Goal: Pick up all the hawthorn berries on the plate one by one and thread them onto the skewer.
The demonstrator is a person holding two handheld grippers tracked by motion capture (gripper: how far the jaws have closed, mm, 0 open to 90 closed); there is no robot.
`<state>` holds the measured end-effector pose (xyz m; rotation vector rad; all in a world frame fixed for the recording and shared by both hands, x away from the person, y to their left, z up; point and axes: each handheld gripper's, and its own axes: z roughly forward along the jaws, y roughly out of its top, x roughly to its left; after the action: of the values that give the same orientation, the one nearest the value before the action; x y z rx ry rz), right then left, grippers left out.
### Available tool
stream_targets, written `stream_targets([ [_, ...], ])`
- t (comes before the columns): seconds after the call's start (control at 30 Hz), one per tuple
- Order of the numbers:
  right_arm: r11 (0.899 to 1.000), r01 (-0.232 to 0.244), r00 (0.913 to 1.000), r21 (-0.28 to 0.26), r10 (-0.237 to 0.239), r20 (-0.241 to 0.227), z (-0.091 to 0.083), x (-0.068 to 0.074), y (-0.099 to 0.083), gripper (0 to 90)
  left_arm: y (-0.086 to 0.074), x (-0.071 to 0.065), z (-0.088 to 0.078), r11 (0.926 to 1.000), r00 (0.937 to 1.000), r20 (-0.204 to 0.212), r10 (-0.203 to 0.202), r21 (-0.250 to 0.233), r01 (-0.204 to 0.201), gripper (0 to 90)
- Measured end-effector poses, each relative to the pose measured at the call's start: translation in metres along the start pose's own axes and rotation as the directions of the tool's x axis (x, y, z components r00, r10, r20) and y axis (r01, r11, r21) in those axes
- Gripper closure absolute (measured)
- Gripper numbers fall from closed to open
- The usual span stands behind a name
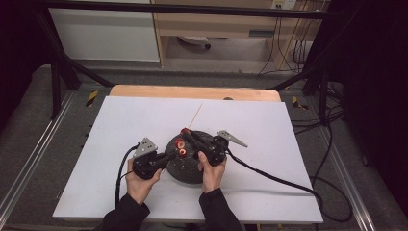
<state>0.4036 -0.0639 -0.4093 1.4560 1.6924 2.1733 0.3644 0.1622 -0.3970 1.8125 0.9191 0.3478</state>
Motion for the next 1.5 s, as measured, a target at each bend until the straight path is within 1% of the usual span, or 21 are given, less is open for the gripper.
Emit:
stream_targets([
  [0.3,1.000,0.014,0.9999,0.018,-0.014,0.010,0.000,0.000,-0.003,63.1,-0.002,0.001,0.002,1.0000,1.0000,0.001,0.003,0.007,-0.003,88.3],
  [0.4,0.999,0.020,0.9997,0.032,-0.020,0.012,-0.001,0.000,-0.002,61.2,-0.003,0.002,0.001,1.0000,1.0000,-0.003,0.004,0.006,-0.004,88.3],
  [0.47,0.999,0.035,0.9992,0.033,-0.036,0.019,-0.002,0.001,0.000,55.1,-0.004,0.004,0.000,1.0000,1.0000,-0.006,-0.001,0.007,0.001,88.3],
  [0.53,0.998,0.056,0.9981,0.037,-0.057,0.023,-0.004,0.002,0.002,52.7,-0.006,0.006,-0.001,0.9999,0.9999,-0.007,-0.007,0.009,0.007,88.4],
  [0.67,0.994,0.091,0.9947,0.059,-0.094,0.043,-0.008,0.003,0.008,44.8,-0.009,0.011,-0.005,0.9999,0.9998,-0.015,-0.009,0.012,0.010,88.3],
  [0.73,0.990,0.115,0.9914,0.078,-0.119,0.054,-0.010,0.002,0.011,39.8,-0.010,0.013,-0.007,0.9998,0.9998,-0.017,-0.009,0.016,0.009,88.4],
  [0.77,0.988,0.120,0.9901,0.097,-0.126,0.061,-0.010,0.002,0.012,36.6,-0.011,0.013,-0.008,0.9998,0.9998,-0.018,-0.005,0.019,0.006,88.3],
  [0.87,0.978,0.144,0.9835,0.150,-0.158,0.088,-0.013,0.000,0.015,29.1,-0.013,0.015,-0.012,0.9997,0.9998,-0.019,-0.003,0.024,0.003,88.3],
  [0.9,0.974,0.154,0.9810,0.164,-0.170,0.093,-0.014,-0.001,0.016,26.9,-0.013,0.016,-0.013,0.9996,0.9998,-0.021,0.004,0.027,-0.004,88.3],
  [0.97,0.965,0.167,0.9762,0.204,-0.191,0.103,-0.015,-0.003,0.018,22.5,-0.015,0.017,-0.016,0.9994,0.9998,-0.018,0.010,0.034,-0.009,88.3],
  [1.03,0.951,0.189,0.9699,0.246,-0.220,0.104,-0.017,-0.005,0.019,19.9,-0.017,0.018,-0.018,0.9989,0.9997,-0.018,0.017,0.043,-0.017,88.3],
  [1.13,0.923,0.219,0.9570,0.315,-0.266,0.116,-0.018,-0.007,0.019,14.9,-0.020,0.021,-0.024,0.9981,0.9994,-0.020,0.029,0.055,-0.028,88.3],
  [1.2,0.903,0.237,0.9495,0.357,-0.293,0.112,-0.019,-0.008,0.019,11.3,-0.024,0.024,-0.028,0.9976,0.9991,-0.026,0.033,0.062,-0.031,88.3],
  [1.27,0.886,0.245,0.9451,0.394,-0.309,0.107,-0.020,-0.009,0.019,9.0,-0.027,0.027,-0.032,0.9967,0.9988,-0.031,0.038,0.073,-0.036,88.3],
  [1.3,0.879,0.244,0.9446,0.410,-0.311,0.106,-0.020,-0.010,0.019,8.2,-0.028,0.028,-0.034,0.9964,0.9987,-0.033,0.038,0.077,-0.036,88.2],
  [1.4,0.850,0.265,0.9321,0.456,-0.347,0.105,-0.022,-0.011,0.019,5.9,-0.033,0.033,-0.040,0.9958,0.9986,-0.040,0.036,0.086,-0.033,88.2],
  [1.43,0.841,0.269,0.9287,0.469,-0.356,0.105,-0.023,-0.011,0.019,5.6,-0.035,0.035,-0.043,0.9954,0.9985,-0.042,0.035,0.090,-0.031,88.2],
  [1.47,0.830,0.280,0.9234,0.482,-0.370,0.101,-0.023,-0.011,0.020,5.4,-0.037,0.036,-0.045,0.9952,0.9985,-0.043,0.035,0.093,-0.031,88.2],
  [1.5,0.824,0.286,0.9210,0.490,-0.377,0.098,-0.023,-0.011,0.020,5.2,-0.039,0.037,-0.047,0.9949,0.9984,-0.045,0.035,0.097,-0.030,88.2],
])
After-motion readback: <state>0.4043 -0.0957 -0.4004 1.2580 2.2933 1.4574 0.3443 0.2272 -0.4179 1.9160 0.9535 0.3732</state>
